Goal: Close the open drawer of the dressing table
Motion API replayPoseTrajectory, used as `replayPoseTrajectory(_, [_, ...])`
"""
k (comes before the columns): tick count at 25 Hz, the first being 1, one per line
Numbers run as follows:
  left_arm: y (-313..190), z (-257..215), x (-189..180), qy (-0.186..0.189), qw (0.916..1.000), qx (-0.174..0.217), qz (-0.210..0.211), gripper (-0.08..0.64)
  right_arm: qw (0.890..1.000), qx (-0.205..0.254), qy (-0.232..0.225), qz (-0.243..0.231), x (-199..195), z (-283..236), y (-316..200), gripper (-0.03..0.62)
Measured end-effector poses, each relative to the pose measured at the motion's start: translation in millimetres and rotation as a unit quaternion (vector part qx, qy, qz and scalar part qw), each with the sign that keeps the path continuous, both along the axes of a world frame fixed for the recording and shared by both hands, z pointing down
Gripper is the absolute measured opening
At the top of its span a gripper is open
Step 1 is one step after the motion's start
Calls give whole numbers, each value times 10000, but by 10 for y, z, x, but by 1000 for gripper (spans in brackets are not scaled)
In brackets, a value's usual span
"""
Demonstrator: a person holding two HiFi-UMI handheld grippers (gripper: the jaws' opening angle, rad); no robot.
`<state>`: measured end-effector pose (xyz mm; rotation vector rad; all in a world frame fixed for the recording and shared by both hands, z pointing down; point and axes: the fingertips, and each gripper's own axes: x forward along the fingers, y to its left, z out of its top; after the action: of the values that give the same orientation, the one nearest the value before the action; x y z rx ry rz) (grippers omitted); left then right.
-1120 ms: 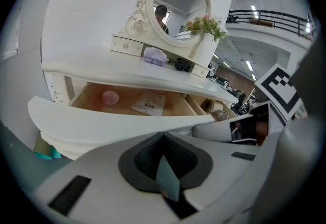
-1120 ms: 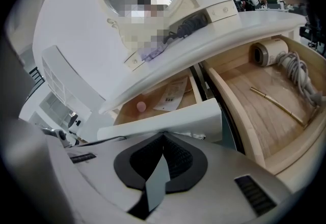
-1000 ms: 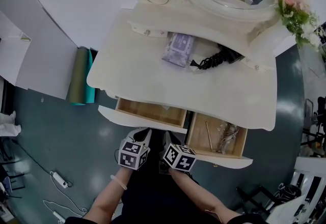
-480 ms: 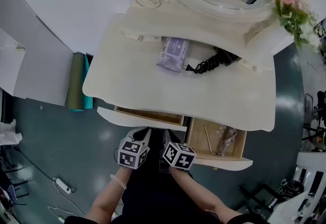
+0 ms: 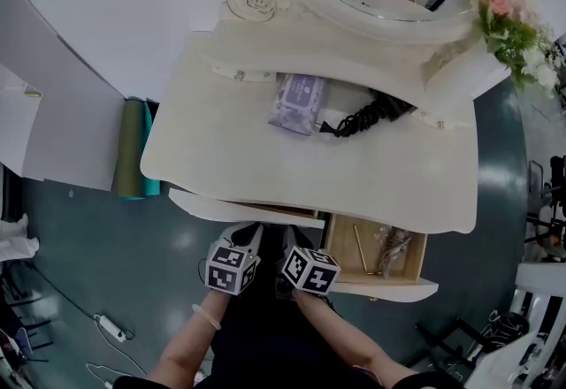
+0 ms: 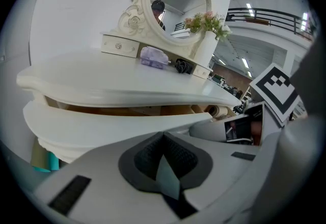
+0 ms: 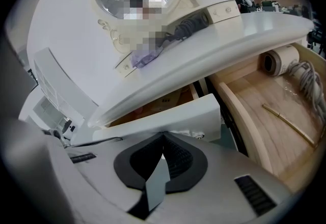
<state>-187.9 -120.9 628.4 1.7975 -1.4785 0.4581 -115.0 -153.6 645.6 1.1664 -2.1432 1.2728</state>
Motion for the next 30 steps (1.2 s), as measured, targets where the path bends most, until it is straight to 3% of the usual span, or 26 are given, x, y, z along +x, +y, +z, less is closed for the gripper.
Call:
replayPoseTrajectory(10, [-164,10,-38,-17,10000,42,-73,15,9999,64,10,109,-39,9,-163,21])
replayPoseTrajectory(15, [-283,13,-64,-39,9999,99,-133,15,9985,-76,-250,475,-62,13,-285,21])
replayPoseTrajectory(24, [-474,17,-116,-153,9996,193,-122,15,9983,233,-190,504,-112,9,-476,20])
replayPoseTrajectory(30, [-545,115,-129,-96,9998,36,-174,15,9975,403,-183,549,-145,5,-563,21])
